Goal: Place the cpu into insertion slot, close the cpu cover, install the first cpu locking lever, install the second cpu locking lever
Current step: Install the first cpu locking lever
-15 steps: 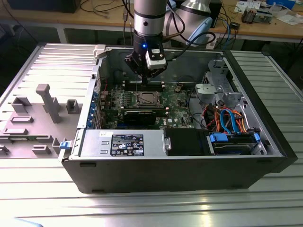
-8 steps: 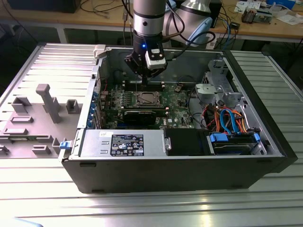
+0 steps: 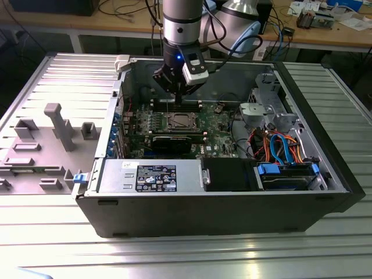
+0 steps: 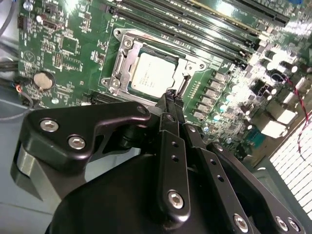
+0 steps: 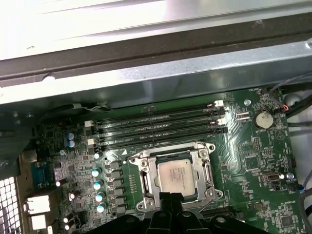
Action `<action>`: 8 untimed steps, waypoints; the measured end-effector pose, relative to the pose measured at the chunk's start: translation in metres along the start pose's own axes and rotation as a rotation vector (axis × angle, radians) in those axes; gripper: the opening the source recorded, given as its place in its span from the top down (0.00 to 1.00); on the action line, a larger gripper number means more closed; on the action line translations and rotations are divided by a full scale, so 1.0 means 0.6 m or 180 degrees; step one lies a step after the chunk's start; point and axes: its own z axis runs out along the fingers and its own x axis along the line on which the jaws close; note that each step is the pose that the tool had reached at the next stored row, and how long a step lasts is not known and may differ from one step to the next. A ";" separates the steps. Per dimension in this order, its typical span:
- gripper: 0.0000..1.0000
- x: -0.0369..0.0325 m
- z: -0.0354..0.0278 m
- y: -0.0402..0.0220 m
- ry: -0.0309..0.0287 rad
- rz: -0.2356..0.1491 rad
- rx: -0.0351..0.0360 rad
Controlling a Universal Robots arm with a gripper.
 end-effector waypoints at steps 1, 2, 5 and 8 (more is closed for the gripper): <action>0.89 0.000 0.000 0.000 0.0000 -0.0030 0.0000; 0.89 0.000 0.000 0.000 0.0000 -0.0030 0.0000; 0.89 0.000 0.000 0.000 0.0000 -0.0031 0.0000; 0.89 0.000 0.000 0.000 0.0000 -0.0031 0.0000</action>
